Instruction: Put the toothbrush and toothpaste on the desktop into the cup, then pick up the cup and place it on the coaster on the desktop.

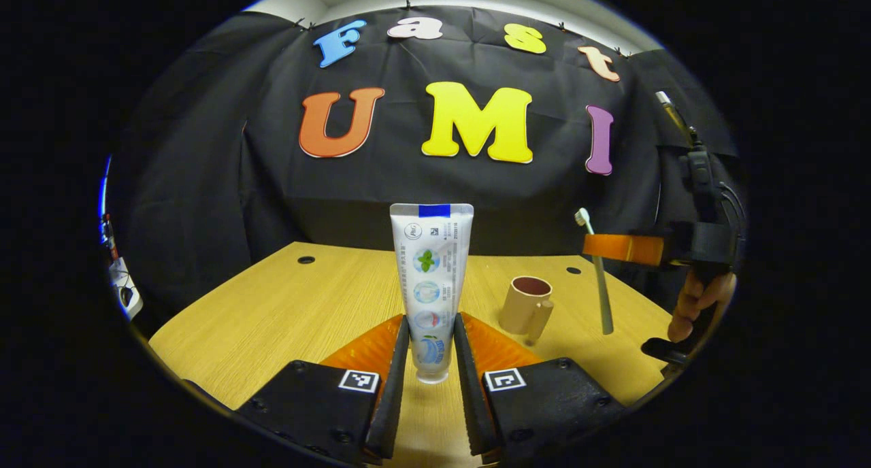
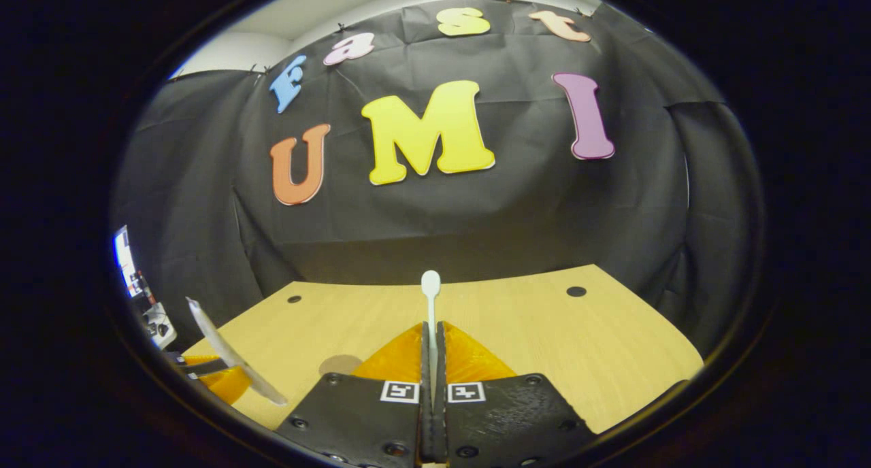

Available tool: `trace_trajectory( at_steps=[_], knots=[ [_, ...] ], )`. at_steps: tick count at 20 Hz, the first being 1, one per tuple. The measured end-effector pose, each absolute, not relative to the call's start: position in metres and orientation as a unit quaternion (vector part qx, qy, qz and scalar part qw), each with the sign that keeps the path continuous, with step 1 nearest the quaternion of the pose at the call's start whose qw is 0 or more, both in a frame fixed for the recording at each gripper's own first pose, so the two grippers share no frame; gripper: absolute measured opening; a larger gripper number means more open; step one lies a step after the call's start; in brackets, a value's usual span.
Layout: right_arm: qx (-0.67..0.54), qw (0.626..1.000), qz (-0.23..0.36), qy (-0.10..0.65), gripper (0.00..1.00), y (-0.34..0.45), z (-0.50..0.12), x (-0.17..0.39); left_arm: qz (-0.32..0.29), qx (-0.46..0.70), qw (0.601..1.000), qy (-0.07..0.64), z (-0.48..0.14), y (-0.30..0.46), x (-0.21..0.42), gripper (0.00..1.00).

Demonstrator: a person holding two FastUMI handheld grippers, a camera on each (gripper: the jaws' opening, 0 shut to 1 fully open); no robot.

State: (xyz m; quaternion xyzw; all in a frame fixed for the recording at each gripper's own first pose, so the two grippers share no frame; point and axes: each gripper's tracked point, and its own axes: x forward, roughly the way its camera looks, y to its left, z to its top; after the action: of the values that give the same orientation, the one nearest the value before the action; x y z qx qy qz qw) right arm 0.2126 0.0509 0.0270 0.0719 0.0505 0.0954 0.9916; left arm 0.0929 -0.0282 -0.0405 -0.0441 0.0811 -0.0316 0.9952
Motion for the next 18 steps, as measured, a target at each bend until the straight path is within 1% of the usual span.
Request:
trace_trajectory(
  at_steps=[2,7,10,13,14,15,18],
  knots=[
    [0.075,0.991,0.097,0.056,0.01,0.054,0.032,0.240,-0.041,-0.050,0.995,0.070,-0.031,-0.034,0.099,0.42],
    [0.079,0.990,0.110,0.028,0.01,0.074,0.059,0.296,-0.049,-0.054,0.996,0.049,-0.022,-0.036,0.113,0.42],
    [0.063,0.992,0.108,0.024,0.01,0.080,0.052,0.320,-0.049,-0.061,0.996,0.052,-0.029,-0.034,0.122,0.42],
    [0.051,0.993,0.107,0.029,0.03,0.083,0.041,0.332,-0.048,-0.063,0.994,0.069,-0.042,-0.033,0.128,0.42],
    [0.052,0.992,0.109,0.031,0.01,0.083,0.039,0.335,-0.049,-0.064,0.994,0.075,-0.048,-0.034,0.129,0.42],
    [0.052,0.992,0.107,0.030,0.02,0.082,0.039,0.336,-0.049,-0.065,0.993,0.080,-0.052,-0.033,0.129,0.42],
    [0.042,0.995,0.090,0.025,0.04,0.074,0.040,0.337,-0.048,-0.062,0.993,0.088,-0.056,-0.033,0.129,0.42]
  ],
)
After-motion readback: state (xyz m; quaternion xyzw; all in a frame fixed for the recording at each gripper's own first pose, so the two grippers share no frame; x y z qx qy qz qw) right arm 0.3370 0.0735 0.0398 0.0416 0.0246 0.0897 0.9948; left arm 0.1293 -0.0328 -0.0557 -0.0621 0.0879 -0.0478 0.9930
